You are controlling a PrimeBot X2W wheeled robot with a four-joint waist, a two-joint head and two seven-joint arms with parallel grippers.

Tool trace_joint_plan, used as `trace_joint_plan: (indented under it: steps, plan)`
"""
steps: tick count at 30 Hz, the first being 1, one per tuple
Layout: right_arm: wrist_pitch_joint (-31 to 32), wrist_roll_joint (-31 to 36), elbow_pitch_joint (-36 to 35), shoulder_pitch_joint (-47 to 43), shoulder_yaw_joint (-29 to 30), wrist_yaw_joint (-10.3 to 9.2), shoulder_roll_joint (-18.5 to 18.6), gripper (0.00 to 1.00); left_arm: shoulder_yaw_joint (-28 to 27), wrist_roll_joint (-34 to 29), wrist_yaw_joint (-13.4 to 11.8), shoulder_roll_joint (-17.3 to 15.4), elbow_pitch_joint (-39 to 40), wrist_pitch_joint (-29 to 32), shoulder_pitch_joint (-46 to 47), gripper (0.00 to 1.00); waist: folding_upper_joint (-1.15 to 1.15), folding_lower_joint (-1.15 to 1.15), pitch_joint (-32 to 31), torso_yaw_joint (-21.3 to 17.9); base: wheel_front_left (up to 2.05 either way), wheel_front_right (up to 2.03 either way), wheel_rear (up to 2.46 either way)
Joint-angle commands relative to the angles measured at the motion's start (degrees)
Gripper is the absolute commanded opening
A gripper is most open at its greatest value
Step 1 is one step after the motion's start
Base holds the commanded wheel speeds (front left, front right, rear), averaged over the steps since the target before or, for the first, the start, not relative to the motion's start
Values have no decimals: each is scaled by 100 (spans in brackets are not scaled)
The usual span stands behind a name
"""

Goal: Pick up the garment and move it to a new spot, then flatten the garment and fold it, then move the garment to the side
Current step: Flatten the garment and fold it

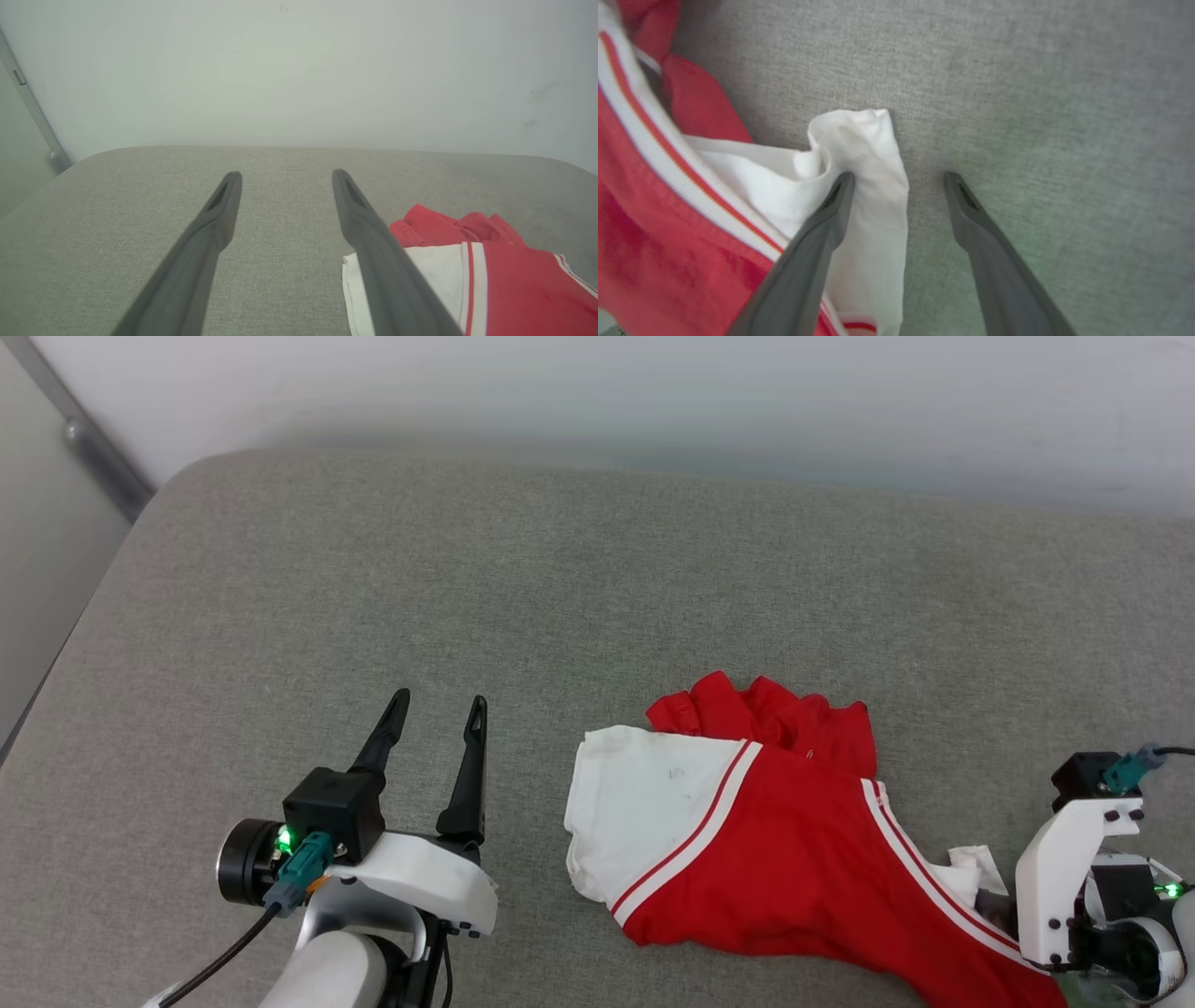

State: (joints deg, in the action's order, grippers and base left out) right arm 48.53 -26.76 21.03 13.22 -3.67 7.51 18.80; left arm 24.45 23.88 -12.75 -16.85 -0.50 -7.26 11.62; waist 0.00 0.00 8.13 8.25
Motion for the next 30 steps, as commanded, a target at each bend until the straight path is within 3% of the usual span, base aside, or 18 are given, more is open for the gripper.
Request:
trace_joint_plan:
  steps: [1, 2, 3, 4, 8, 12, 17, 22, 28, 29, 30]
  plan:
    - [184, -83, 294, -150, -160, -4, -91, 100, 12, -14, 15, 21, -29, -34, 58, 100, 0, 0, 37, 42, 0, 0, 0]
    - [261, -146, 363, -151, -214, -3, -132, 67, 17, -11, 11, 31, -46, -45, 65, 100, 0, 0, 38, 46, 0, 0, 0]
    - [307, -158, 381, -122, -288, -2, -137, 15, 14, -6, 8, 33, -62, -58, 71, 100, 0, 0, 30, 42, 0, 0, 0]
    - [277, -183, 338, -61, -338, -2, -128, 0, 9, 4, -1, 33, -78, -60, 63, 100, 0, 0, 14, 28, 0, 0, 0]
    - [-198, -158, -76, 304, -322, -1, 17, 0, 2, 36, -37, 29, -150, -87, -22, 100, 0, 0, -101, -83, 0, 0, 0]
    - [-730, 13, -466, 473, 55, -4, 138, 0, 11, 73, -33, 21, -194, -90, -78, 100, 0, 0, -245, -225, 0, 0, 0]
    - [-1133, 243, -620, 304, 1373, -3, -46, 0, 38, 85, -58, 32, -194, -87, -127, 100, 0, 0, -355, -351, 0, 0, 0]
    - [-1367, 379, -304, -160, 2894, -3, -356, 0, 78, 96, -80, 37, -192, -63, -159, 100, 0, 0, -387, -379, 0, 0, 0]
    - [-1760, 504, 484, -633, 3642, -3, -839, 0, 59, 154, -83, -17, -265, -53, -222, 100, 0, 0, -422, -414, 0, 0, 0]
    - [-1881, 510, 592, -667, 3643, -2, -893, 14, 53, 155, -85, -24, -272, -47, -230, 100, 0, 0, -431, -421, 0, 0, 0]
    - [-2067, 502, 665, -667, 3635, -2, -948, 47, 43, 168, -86, -33, -278, -44, -244, 100, 0, 0, -442, -426, 0, 0, 0]
